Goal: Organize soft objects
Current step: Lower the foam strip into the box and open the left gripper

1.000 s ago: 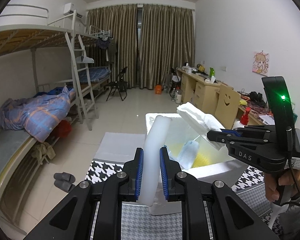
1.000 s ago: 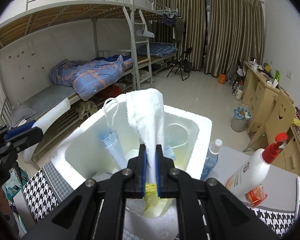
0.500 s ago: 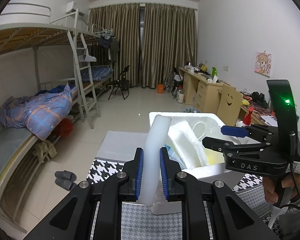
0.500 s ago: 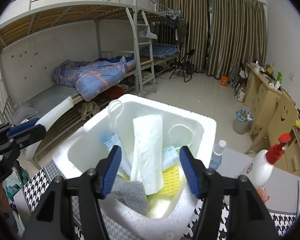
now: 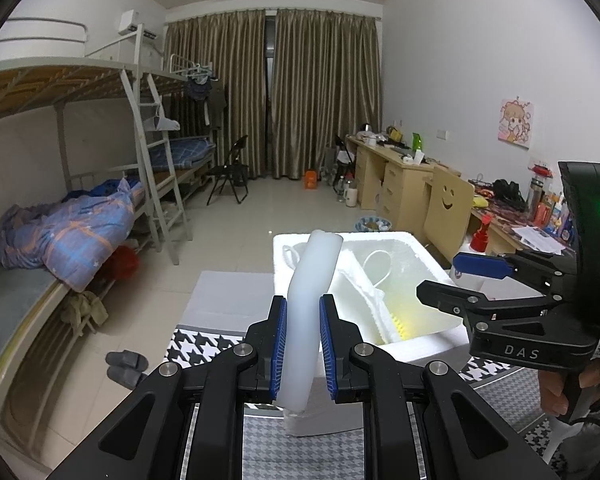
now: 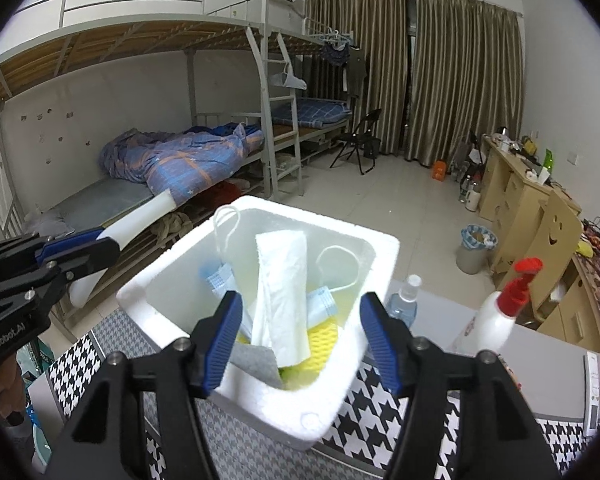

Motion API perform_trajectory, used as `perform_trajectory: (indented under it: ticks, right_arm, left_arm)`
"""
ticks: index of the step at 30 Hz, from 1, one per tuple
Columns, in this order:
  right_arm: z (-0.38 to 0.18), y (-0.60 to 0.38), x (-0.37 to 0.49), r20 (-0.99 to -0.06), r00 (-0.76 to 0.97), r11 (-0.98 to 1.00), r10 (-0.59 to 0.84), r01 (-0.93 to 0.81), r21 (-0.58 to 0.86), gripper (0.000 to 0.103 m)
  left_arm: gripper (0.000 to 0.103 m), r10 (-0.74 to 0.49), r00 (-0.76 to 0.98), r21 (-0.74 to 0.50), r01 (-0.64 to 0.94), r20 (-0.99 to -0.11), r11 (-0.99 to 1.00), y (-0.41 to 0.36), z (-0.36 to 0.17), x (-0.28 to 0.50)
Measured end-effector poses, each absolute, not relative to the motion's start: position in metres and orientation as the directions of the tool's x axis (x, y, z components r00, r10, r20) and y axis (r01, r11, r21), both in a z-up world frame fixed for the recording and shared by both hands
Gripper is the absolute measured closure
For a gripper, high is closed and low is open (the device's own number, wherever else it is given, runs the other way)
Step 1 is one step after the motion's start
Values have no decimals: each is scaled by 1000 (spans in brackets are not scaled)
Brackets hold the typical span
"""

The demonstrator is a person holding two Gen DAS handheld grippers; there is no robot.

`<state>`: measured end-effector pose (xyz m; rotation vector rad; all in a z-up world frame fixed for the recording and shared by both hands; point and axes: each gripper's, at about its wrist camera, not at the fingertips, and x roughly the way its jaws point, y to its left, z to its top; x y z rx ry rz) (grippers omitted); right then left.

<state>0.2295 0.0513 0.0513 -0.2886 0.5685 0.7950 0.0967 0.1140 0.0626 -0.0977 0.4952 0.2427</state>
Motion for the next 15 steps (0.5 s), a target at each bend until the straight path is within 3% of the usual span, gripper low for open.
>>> perform_trajectory:
  ticks: [15]
  right_arm:
    - [56, 24, 220, -561, 591, 694, 580, -719, -39, 31]
  left_arm:
    - [85, 185, 853, -4, -214, -488, 977, 99, 67, 112]
